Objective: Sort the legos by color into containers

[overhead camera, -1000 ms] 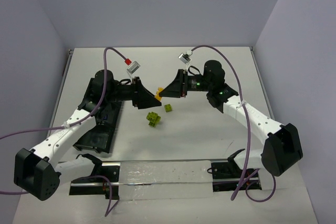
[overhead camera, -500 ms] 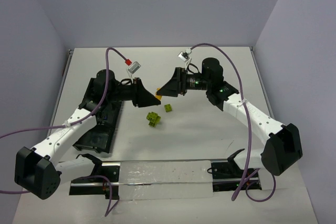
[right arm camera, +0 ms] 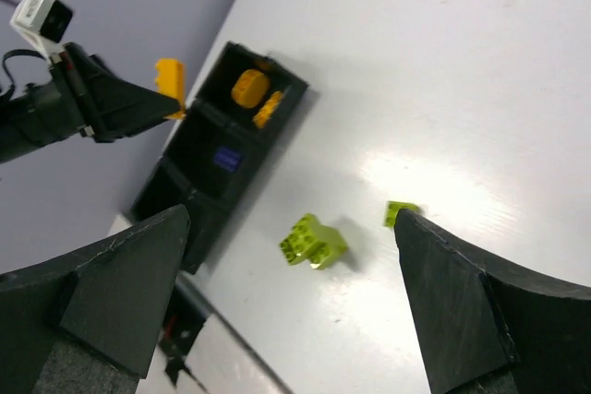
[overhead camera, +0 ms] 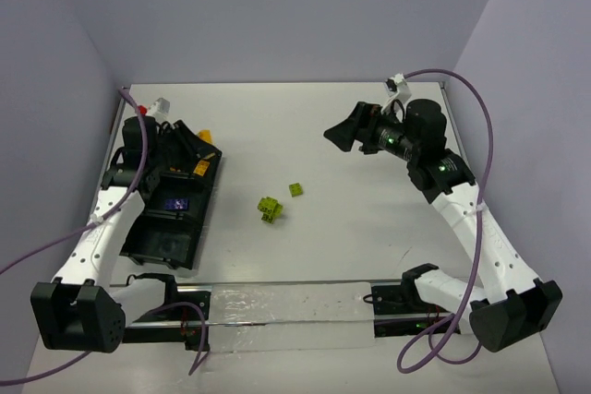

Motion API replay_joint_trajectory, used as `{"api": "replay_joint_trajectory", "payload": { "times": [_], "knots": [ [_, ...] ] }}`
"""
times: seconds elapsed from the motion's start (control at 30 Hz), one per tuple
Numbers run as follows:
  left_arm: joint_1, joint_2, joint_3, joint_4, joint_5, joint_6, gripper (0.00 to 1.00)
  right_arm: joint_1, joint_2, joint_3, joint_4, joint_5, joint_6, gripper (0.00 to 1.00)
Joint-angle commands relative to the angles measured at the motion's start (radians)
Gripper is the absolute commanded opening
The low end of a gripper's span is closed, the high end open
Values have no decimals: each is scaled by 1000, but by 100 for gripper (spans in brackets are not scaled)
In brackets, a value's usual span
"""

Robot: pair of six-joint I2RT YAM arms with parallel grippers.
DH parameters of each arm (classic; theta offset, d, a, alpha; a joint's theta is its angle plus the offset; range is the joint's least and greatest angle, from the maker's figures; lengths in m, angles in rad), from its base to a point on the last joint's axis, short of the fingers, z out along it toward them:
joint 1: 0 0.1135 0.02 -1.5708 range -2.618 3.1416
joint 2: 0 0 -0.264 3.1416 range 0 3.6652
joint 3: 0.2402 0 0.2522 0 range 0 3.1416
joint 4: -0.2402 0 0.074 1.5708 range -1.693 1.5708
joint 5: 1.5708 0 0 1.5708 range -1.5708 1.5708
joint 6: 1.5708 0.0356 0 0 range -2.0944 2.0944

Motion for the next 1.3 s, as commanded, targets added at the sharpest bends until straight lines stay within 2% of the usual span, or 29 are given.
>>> {"api": "replay_joint_trajectory", "payload": {
  "times": [0.0,0.17,0.4,0.57,0.6,0.7,0.77,0.8,0.93,0.97,1.1,1.27],
  "knots": [
    [21,74,97,-231,-389,-16,0,-11,-29,-22,-71,80,-64,100],
    [23,150,121,-207,-514,-21,0,-11,-20,-39,-68,69,-69,100],
    [23,318,198,-175,-581,-22,0,-13,-18,-50,-79,82,-75,100],
    [23,378,211,-137,-576,-37,3,-11,-27,-55,-90,87,-79,100],
    [23,384,216,-139,-582,-37,10,-12,-28,-55,-92,90,-80,100],
    [23,414,234,-150,-607,-36,46,-13,-31,-56,-103,96,-86,100],
    [23,414,243,-164,-621,-36,76,-13,-30,-58,-105,97,-88,100],
    [23,407,245,-171,-622,-35,82,-13,-28,-59,-106,99,-89,100],
    [23,349,248,-184,-627,-22,88,-10,-26,-71,-106,103,-89,100],
    [22,322,251,-192,-633,-15,94,-5,-24,-75,-105,107,-88,100],
    [12,263,270,-221,-639,22,94,4,-18,-89,-96,117,-86,100],
    [-84,216,262,-205,-554,104,88,56,17,-94,-108,207,-100,99]
  ]
}}
